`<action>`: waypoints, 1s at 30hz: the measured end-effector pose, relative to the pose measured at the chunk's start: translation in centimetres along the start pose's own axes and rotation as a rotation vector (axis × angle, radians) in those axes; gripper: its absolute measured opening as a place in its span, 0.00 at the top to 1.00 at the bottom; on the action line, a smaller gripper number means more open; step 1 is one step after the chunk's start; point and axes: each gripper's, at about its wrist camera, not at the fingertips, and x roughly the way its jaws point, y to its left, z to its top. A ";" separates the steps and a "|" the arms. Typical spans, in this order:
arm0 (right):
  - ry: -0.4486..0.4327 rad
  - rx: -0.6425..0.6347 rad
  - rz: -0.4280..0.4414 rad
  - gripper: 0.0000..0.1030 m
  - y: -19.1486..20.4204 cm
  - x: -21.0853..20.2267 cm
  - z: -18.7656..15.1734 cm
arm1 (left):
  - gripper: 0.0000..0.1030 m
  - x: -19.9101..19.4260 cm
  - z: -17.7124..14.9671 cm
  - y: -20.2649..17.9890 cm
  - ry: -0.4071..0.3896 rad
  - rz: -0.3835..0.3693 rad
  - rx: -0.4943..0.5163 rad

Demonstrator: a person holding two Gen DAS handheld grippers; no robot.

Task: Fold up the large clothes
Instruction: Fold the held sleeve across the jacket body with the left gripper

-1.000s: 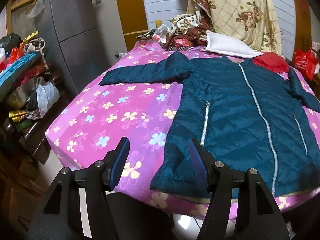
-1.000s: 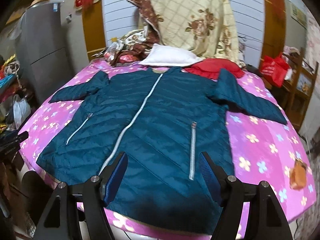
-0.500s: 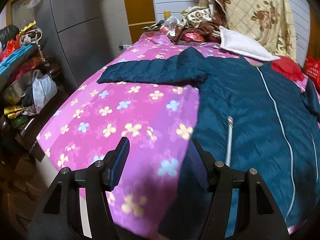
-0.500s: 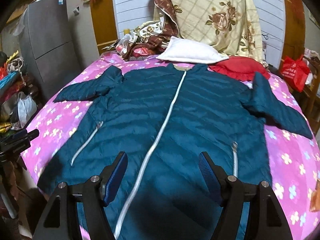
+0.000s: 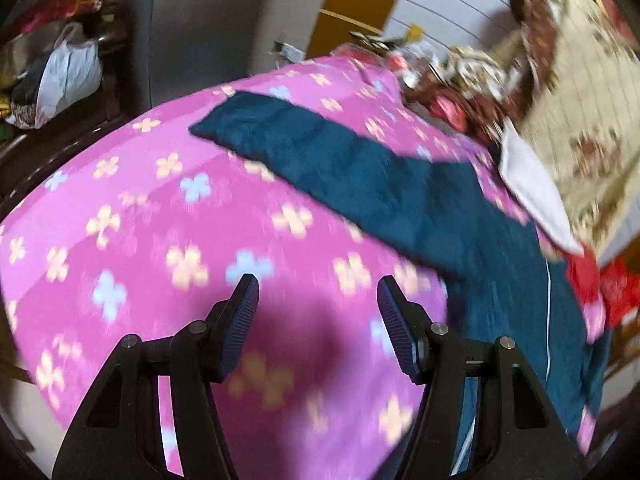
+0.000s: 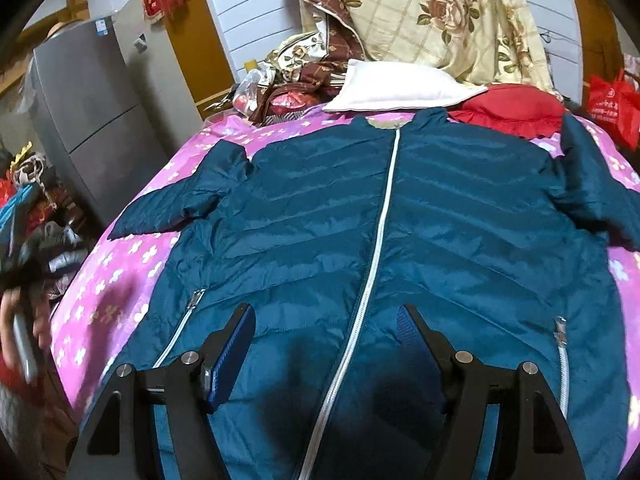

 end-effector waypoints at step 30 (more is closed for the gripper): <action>0.066 0.011 0.127 0.27 -1.2 6.7 -1.7 | 0.71 17.4 12.9 4.3 0.109 0.025 -0.258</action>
